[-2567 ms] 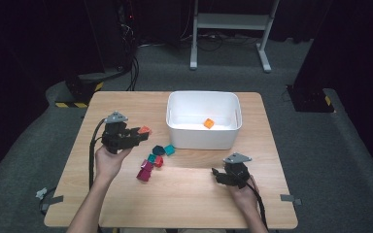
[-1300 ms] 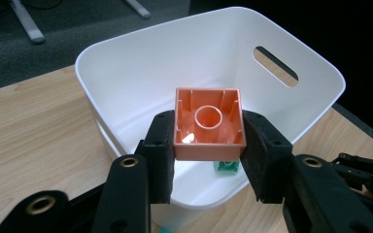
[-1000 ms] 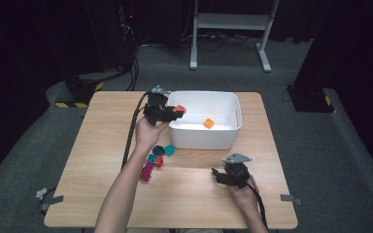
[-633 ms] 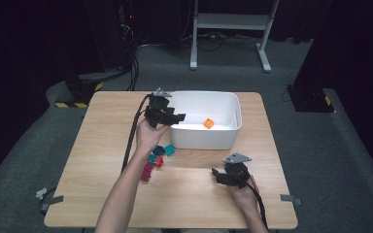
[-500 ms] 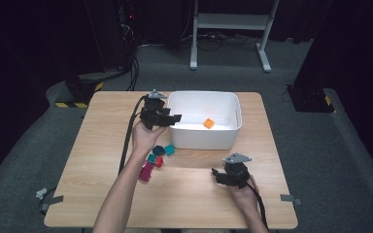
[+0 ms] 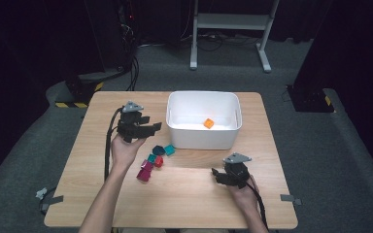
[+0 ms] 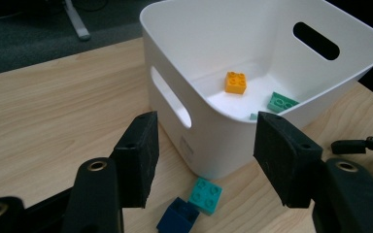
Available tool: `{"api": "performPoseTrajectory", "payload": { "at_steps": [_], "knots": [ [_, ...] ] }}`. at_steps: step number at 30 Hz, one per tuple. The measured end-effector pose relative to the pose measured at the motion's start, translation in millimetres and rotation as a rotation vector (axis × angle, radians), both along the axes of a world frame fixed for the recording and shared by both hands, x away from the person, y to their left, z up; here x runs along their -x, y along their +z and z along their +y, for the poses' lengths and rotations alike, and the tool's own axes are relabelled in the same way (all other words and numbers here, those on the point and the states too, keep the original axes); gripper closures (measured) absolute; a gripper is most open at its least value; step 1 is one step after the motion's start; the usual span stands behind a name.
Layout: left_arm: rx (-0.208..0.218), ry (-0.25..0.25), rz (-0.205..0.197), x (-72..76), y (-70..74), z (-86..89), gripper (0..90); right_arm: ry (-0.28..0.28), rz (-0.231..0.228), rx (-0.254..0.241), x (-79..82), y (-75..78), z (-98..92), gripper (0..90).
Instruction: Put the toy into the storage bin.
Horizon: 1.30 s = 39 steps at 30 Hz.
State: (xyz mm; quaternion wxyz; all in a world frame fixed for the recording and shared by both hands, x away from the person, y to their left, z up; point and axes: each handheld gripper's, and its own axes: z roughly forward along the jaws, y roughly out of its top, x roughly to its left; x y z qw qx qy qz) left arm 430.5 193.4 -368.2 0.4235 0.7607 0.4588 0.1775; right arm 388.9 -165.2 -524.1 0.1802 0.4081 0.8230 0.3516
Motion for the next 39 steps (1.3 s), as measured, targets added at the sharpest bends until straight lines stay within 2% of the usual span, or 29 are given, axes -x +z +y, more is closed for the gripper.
{"api": "performPoseTrajectory", "payload": {
  "at_steps": [15, 21, 28, 31, 36, 39],
  "knots": [
    [-0.015, 0.033, -0.004, 34.5, -14.6, 14.4, 41.6, 0.002, 0.000, 0.002, 0.0, 0.0, 0.0, 33.0],
    [0.004, 0.054, -0.002, 48.3, -23.4, 23.9, 41.5, 0.002, 0.002, 0.002, 0.2, 0.1, 0.1, 32.8],
    [0.002, 0.082, 0.010, 63.4, -42.1, 37.5, 40.9, 0.001, 0.002, 0.001, 0.1, 0.0, 0.1, 32.7],
    [-0.006, 0.094, 0.010, 70.9, -50.3, 39.8, 40.8, 0.001, 0.002, 0.001, 0.1, 0.1, 0.1, 32.7],
    [0.008, 0.113, 0.024, 81.6, -70.0, 41.6, 40.8, 0.002, 0.003, 0.000, 0.2, 0.1, 0.2, 32.4],
    [0.012, 0.116, 0.026, 84.4, -75.7, 41.2, 40.7, 0.003, 0.003, 0.001, 0.2, 0.1, 0.3, 32.3]
  ]
}}
